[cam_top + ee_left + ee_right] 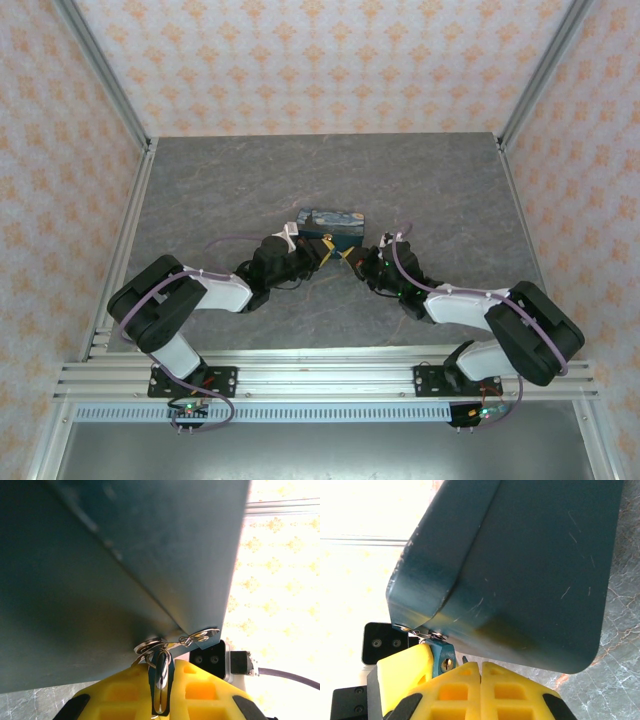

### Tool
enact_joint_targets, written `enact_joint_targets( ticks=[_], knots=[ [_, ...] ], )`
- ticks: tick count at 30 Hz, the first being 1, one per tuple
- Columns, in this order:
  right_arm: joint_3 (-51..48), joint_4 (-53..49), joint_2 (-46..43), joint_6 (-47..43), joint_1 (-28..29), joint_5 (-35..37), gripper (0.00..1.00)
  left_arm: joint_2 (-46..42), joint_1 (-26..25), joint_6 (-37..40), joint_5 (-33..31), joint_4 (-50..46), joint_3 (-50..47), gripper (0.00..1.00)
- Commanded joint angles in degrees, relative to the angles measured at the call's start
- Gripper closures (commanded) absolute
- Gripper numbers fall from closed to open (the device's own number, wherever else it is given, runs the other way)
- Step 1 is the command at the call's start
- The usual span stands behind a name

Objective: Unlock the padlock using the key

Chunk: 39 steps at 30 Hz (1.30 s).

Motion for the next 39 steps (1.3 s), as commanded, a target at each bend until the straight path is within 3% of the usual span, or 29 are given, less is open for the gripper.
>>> enact_joint_targets(
  ticks=[1, 16, 27, 39],
  knots=[
    [1.45, 0.63, -0.17, -0.77, 0.19, 0.05, 1.00, -1.66, -0.78, 1.12, 0.73, 1.34, 0.41, 1.00],
    [1.93, 0.37, -0.93, -0.84, 0.21, -0.53, 1.00, -1.13, -1.22, 1.50, 0.60, 1.16, 0.68, 1.00],
    [1.81, -7.77, -4.05, -4.12, 0.21, 1.09, 1.00, -1.47, -1.22, 1.09, -0.46, -0.30, 0.50, 1.00],
    [3.90, -8.04, -3.35, -4.97, 0.20, 0.28, 1.00, -1.65, -1.40, 1.44, -0.43, -0.97, 1.20, 1.00]
  ],
)
